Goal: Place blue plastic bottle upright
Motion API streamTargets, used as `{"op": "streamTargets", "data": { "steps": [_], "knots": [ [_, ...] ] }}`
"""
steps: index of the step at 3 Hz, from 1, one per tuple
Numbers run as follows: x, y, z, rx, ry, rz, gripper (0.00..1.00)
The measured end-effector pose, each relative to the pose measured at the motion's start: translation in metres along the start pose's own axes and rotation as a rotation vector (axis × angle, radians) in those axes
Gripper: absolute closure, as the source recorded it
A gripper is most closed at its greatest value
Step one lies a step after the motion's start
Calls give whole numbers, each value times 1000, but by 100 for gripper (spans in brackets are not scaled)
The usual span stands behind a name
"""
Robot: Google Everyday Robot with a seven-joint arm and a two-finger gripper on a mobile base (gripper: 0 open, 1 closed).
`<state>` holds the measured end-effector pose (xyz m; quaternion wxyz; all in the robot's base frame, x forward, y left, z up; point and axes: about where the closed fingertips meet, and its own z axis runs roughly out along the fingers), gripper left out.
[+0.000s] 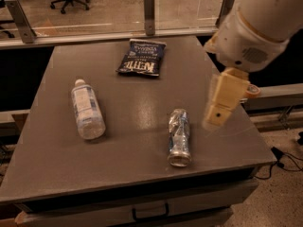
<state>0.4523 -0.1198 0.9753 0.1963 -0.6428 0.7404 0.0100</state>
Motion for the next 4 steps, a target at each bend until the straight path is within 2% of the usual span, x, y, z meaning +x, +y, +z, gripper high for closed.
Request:
{"op": "streamTargets", "data": {
  "steps": [1, 2, 4],
  "knots": [
    [-87, 3, 25, 6, -94, -97, 0],
    [-169, 3, 42, 22, -183, -149, 0],
    [-176, -2, 45, 41, -202, -140, 0]
  ]
}}
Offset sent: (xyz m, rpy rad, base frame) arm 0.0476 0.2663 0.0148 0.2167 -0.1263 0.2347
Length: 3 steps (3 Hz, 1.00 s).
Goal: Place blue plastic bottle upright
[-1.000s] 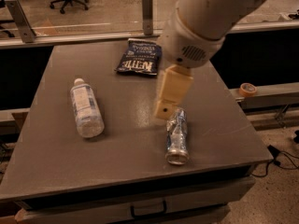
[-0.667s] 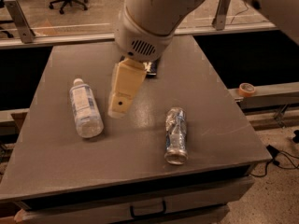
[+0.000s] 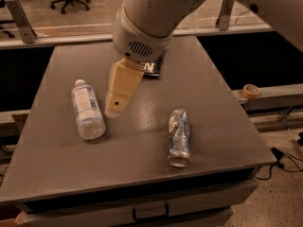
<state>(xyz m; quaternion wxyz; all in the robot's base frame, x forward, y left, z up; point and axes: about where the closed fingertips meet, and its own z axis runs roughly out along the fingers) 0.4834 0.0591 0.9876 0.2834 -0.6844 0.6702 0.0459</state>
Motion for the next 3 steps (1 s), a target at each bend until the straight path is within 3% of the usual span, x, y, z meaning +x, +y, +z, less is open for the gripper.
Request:
{"op": "streamTargets", "data": {
  "steps": [1, 2, 3],
  "knots": [
    [-25, -29, 36, 44, -38, 47, 0],
    [-48, -63, 77, 73, -46, 146, 0],
    [-54, -80, 120, 76, -31, 282, 0]
  ]
}}
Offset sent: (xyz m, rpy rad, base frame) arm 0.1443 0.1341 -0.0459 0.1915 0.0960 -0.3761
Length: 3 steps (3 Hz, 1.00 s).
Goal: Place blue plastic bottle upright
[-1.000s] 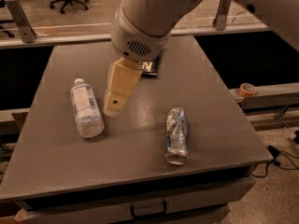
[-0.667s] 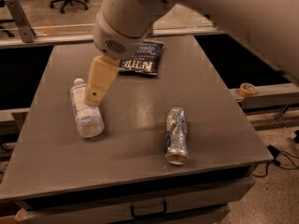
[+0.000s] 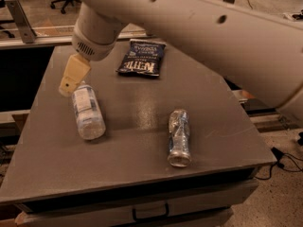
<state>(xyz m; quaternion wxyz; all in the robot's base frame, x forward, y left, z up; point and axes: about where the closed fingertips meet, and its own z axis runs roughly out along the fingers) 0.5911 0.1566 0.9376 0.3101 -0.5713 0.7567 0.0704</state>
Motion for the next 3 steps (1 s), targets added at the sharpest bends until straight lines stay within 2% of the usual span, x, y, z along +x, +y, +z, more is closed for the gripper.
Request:
{"op": "streamTargets", "data": {
  "steps": [1, 2, 3],
  "knots": [
    [11, 6, 30, 3, 31, 159, 0],
    [19, 21, 48, -3, 59, 310, 0],
    [26, 35, 64, -25, 82, 487, 0]
  ]
}}
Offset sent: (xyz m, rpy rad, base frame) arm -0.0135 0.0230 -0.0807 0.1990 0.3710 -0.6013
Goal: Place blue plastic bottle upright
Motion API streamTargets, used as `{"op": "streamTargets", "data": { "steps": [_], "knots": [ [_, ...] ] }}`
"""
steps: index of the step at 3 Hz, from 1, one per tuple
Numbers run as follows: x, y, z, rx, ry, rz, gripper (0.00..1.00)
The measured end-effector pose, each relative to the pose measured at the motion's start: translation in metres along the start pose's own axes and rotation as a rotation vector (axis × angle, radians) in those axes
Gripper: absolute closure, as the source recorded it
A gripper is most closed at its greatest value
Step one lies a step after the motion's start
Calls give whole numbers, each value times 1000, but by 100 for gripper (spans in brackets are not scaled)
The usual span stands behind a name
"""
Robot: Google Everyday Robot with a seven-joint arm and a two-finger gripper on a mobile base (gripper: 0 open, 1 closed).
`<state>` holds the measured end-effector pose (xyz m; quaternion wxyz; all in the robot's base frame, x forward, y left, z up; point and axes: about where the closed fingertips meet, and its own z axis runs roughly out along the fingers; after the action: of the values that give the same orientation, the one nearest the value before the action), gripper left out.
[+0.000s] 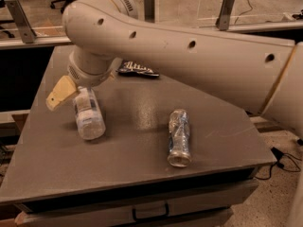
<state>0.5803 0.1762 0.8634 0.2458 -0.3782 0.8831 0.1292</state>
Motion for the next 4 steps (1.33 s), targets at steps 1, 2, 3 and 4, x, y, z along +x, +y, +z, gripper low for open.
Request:
{"op": "streamTargets", "data": {
  "steps": [1, 2, 3, 4],
  "knots": [
    [0, 4, 13, -6, 35, 138, 0],
    [3, 1, 24, 10, 91, 207, 0],
    [5, 0, 30, 39, 151, 238, 19],
    [6, -4, 29, 70, 184, 244, 41]
  ]
}}
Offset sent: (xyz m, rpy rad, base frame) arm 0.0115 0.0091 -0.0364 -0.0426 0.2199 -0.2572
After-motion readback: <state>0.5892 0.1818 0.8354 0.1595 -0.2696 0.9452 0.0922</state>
